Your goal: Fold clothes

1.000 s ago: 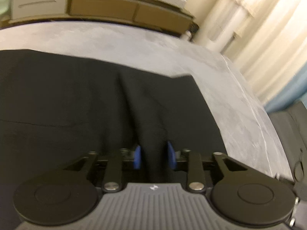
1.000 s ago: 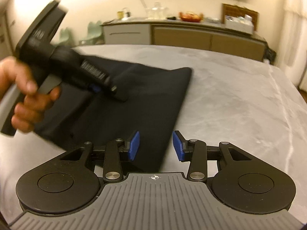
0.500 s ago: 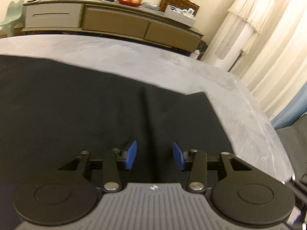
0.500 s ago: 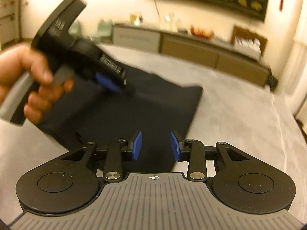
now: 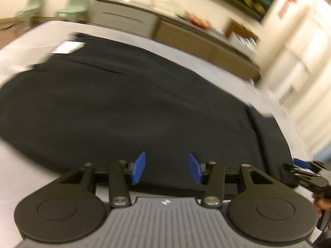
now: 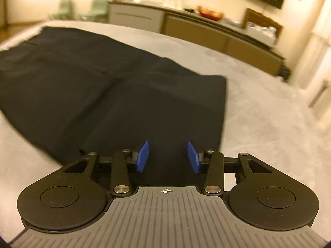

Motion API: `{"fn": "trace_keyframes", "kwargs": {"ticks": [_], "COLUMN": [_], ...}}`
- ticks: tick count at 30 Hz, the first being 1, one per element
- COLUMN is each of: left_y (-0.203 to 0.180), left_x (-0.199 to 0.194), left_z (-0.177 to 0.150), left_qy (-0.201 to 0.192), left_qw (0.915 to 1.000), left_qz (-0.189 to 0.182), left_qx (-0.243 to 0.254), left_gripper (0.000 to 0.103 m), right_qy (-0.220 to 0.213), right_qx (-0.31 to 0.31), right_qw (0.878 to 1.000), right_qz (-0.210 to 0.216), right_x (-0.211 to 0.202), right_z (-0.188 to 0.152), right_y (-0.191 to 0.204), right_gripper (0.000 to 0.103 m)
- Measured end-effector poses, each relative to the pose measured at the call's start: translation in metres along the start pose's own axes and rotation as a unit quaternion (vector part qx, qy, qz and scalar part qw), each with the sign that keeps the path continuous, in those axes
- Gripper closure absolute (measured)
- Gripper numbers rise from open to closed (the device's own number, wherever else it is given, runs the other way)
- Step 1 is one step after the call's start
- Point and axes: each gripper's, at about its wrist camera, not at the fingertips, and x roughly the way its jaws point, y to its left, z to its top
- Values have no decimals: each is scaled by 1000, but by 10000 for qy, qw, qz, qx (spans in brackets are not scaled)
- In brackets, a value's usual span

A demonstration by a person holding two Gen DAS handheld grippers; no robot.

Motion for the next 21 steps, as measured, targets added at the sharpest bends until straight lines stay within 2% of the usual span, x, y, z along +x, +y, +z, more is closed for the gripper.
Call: {"fn": "trace_keyframes", "kwargs": {"ticks": [2,3,6,8,9,12,14,17,21], "left_y": [46,69,125,151,159,179,188,203,212], "left_x": [-22,-31,-48,-54,-54,-53,-51,-47,-41], "left_z": [11,17,30,28,26,20,17,15,20], "left_qy": [-187,-258,-425,-496,-471,-425,-419,-450,-554], "left_qw": [9989,9974,9912,9869,9846,9750,9676,9571,9517], "left_qz": [137,226,214,171,117,-44,-84,-73,-101], "left_qx": [-412,-639,-1233,-1525,-1679,-2180,-2489,-2861,-3019], "left_gripper": [44,44,44,43,42,38,31,29,26], "right_qy": [-561,-729,-1005,-1005,-1023,-1170,-1278,-1324,-1306], "right_qx": [-148,-130,-76,-407,-634,-1403,-1702,-1908,-2185], "right_qw": [9976,9967,9933,9881,9844,9721,9635,9511,9399], "right_qz": [-382,-318,561,1092,1281,1474,1625,2038,2275], "right_x": [-25,-35,-55,-54,-53,-46,-41,-38,-33], "right_z": [16,23,35,38,39,49,61,81,89], "right_y": [19,33,96,155,184,267,310,364,418], "right_gripper": [50,50,46,41,40,40,39,35,36]}}
